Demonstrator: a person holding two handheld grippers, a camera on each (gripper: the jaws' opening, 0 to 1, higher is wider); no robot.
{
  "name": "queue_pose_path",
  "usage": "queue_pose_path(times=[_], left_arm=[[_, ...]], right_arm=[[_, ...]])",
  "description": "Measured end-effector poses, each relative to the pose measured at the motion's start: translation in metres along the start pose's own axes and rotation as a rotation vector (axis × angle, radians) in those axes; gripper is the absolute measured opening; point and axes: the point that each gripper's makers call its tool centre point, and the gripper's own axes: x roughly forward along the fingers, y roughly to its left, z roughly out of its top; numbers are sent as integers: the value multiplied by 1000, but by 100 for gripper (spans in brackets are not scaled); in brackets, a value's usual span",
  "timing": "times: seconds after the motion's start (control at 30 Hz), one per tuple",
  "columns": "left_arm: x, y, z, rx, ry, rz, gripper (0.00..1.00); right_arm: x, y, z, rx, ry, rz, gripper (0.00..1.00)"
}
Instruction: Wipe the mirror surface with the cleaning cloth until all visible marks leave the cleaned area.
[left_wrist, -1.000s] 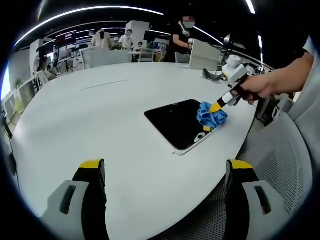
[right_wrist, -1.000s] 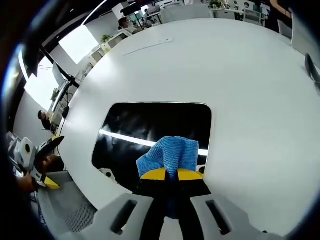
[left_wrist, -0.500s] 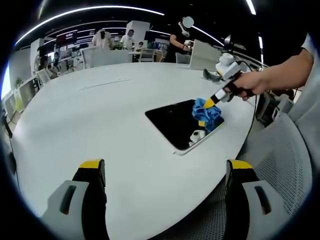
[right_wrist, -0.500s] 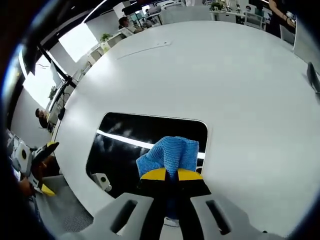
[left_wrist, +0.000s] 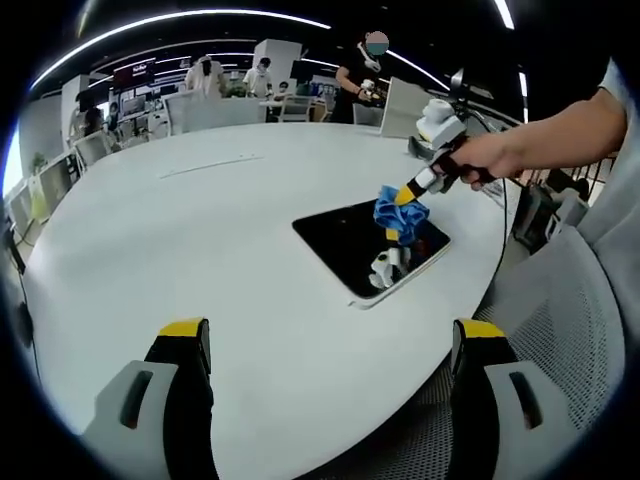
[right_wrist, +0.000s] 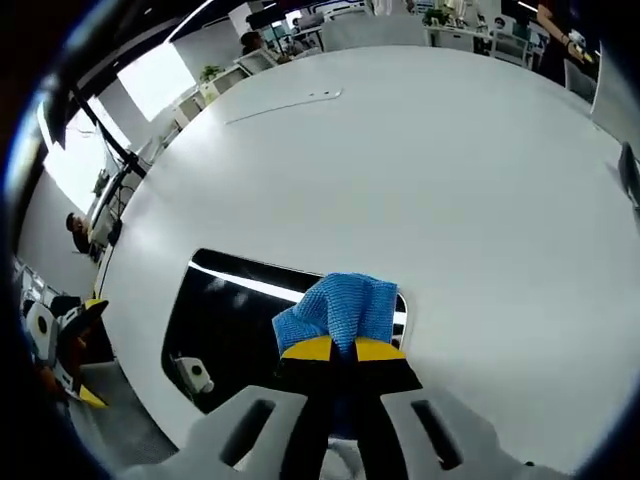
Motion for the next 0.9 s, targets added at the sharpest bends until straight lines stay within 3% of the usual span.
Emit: queue_pose_path(times=[0.53,0.9], left_arm=[[2,-1,5,-4,-44,-25,99],[0,3,11,-10,-64,2,99]], right_arm=[[10,-2,21,-33,9,-16,0],[19,-5,37,-23,1,-25,0]])
